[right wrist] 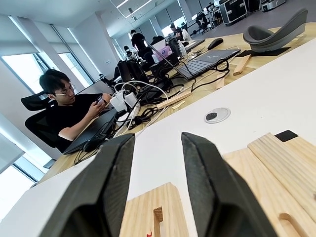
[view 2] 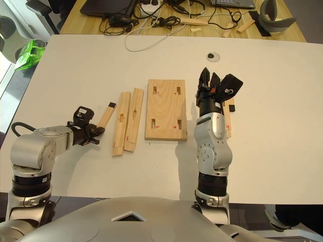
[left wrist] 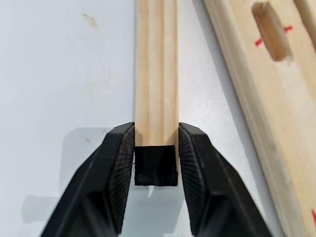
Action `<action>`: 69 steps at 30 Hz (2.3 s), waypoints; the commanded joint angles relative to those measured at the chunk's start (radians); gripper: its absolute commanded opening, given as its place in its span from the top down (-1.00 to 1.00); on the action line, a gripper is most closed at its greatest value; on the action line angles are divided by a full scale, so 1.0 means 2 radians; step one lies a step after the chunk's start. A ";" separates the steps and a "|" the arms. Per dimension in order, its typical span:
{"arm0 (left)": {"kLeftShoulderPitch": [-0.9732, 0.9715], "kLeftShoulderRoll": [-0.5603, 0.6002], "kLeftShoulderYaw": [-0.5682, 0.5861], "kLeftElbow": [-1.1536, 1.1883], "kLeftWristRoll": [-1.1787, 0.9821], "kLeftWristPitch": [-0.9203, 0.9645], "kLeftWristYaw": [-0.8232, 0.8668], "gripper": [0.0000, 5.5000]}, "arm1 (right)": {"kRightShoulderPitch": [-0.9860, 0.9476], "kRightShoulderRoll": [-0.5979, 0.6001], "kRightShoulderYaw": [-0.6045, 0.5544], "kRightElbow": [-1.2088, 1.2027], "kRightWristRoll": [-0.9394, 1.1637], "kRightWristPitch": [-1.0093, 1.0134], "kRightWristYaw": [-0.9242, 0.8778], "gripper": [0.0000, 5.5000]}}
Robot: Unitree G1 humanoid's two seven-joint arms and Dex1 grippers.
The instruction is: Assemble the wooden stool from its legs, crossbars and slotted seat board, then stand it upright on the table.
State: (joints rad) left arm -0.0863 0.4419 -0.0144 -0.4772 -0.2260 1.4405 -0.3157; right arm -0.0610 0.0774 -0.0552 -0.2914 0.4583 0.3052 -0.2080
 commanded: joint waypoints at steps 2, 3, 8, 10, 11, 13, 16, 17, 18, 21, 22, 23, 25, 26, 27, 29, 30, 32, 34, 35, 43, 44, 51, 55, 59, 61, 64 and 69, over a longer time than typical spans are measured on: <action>-0.020 -0.035 0.008 0.011 0.016 -0.091 0.033 0.53 | -0.061 -0.032 -0.021 0.023 0.006 0.026 0.036 0.37; -0.025 -0.047 0.013 0.016 0.018 -0.120 0.041 0.53 | -0.083 -0.043 -0.022 0.027 0.017 0.041 0.055 0.37; -0.046 -0.074 0.021 0.056 0.034 -0.301 0.051 0.53 | -0.181 -0.093 -0.047 0.011 0.138 0.148 0.145 0.17; -0.060 -0.074 0.009 0.073 0.044 -0.376 0.043 0.53 | -0.210 -0.113 -0.072 0.006 0.204 0.190 0.167 0.06; -0.071 -0.073 0.004 0.084 0.052 -0.419 0.039 0.53 | -0.225 -0.123 -0.086 0.005 0.246 0.213 0.174 -0.01; -0.092 -0.071 -0.005 0.106 0.064 -0.498 0.027 0.53 | -0.247 -0.131 -0.107 0.014 0.322 0.254 0.174 -0.14; -0.102 -0.068 -0.019 0.128 0.079 -0.583 0.011 0.53 | -0.262 -0.126 -0.121 0.030 0.393 0.282 0.156 -0.30; -0.103 -0.069 -0.025 0.133 0.082 -0.607 0.004 0.53 | -0.265 -0.121 -0.122 0.034 0.415 0.287 0.151 -0.37; -0.104 -0.068 -0.032 0.135 0.085 -0.630 -0.005 0.53 | -0.268 -0.116 -0.120 0.036 0.430 0.290 0.145 -0.44; -0.103 -0.058 -0.056 0.132 0.093 -0.679 -0.038 0.53 | -0.278 -0.109 -0.099 0.052 0.428 0.289 0.143 -0.63; -0.103 -0.057 -0.061 0.131 0.094 -0.689 -0.046 0.53 | -0.283 -0.109 -0.091 0.063 0.421 0.289 0.149 -0.66; -0.103 -0.057 -0.063 0.131 0.095 -0.695 -0.051 0.53 | -0.287 -0.110 -0.085 0.070 0.416 0.291 0.156 -0.66; -0.102 -0.058 -0.066 0.127 0.093 -0.702 -0.059 0.53 | -0.292 -0.114 -0.072 0.081 0.406 0.291 0.177 -0.66; -0.102 -0.058 -0.067 0.125 0.092 -0.704 -0.062 0.53 | -0.295 -0.115 -0.067 0.089 0.399 0.288 0.186 -0.66; -0.101 -0.058 -0.069 0.123 0.091 -0.706 -0.066 0.53 | -0.299 -0.115 -0.063 0.098 0.389 0.284 0.194 -0.66; -0.101 -0.058 -0.070 0.120 0.090 -0.708 -0.073 0.53 | -0.306 -0.113 -0.058 0.113 0.365 0.271 0.204 -0.66; -0.101 -0.058 -0.069 0.119 0.089 -0.708 -0.075 0.53 | -0.309 -0.112 -0.058 0.119 0.356 0.265 0.207 -0.60; -0.100 -0.057 -0.069 0.118 0.089 -0.708 -0.080 0.53 | -0.313 -0.107 -0.058 0.131 0.340 0.255 0.214 -0.48; -0.099 -0.057 -0.069 0.118 0.089 -0.708 -0.083 0.53 | -0.314 -0.102 -0.056 0.136 0.329 0.250 0.221 -0.39; -0.098 -0.058 -0.070 0.116 0.089 -0.707 -0.085 0.53 | -0.313 -0.100 -0.055 0.135 0.326 0.249 0.221 -0.27; -0.096 -0.064 -0.072 0.115 0.092 -0.704 -0.085 0.53 | -0.312 -0.091 -0.051 0.120 0.301 0.238 0.230 0.24; -0.097 -0.064 -0.071 0.115 0.092 -0.704 -0.085 0.53 | -0.310 -0.089 -0.051 0.118 0.299 0.236 0.230 0.31; -0.101 -0.061 -0.068 0.118 0.092 -0.706 -0.085 0.53 | -0.302 -0.077 -0.053 0.110 0.295 0.239 0.224 0.72; -0.102 -0.061 -0.066 0.120 0.096 -0.707 -0.083 0.53 | -0.301 -0.071 -0.059 0.105 0.303 0.242 0.222 0.84; -0.109 -0.067 -0.064 0.123 0.104 -0.711 -0.072 0.40 | -0.296 -0.052 -0.072 0.095 0.308 0.227 0.209 0.85; -0.111 -0.065 -0.062 0.127 0.112 -0.716 -0.066 0.30 | -0.294 -0.043 -0.084 0.090 0.302 0.209 0.196 0.86; -0.112 -0.055 -0.050 0.145 0.133 -0.720 -0.046 0.16 | -0.292 -0.042 -0.122 0.087 0.291 0.167 0.164 0.86; -0.110 -0.043 -0.053 0.166 0.175 -0.742 -0.030 -0.14 | -0.283 -0.055 -0.147 0.080 0.264 0.124 0.128 0.86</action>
State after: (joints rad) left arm -0.2989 0.3391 -0.1159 -0.1716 0.0816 -0.0283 -0.3928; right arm -0.6315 -0.0129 -0.3370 -0.1136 1.0226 0.5824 0.0720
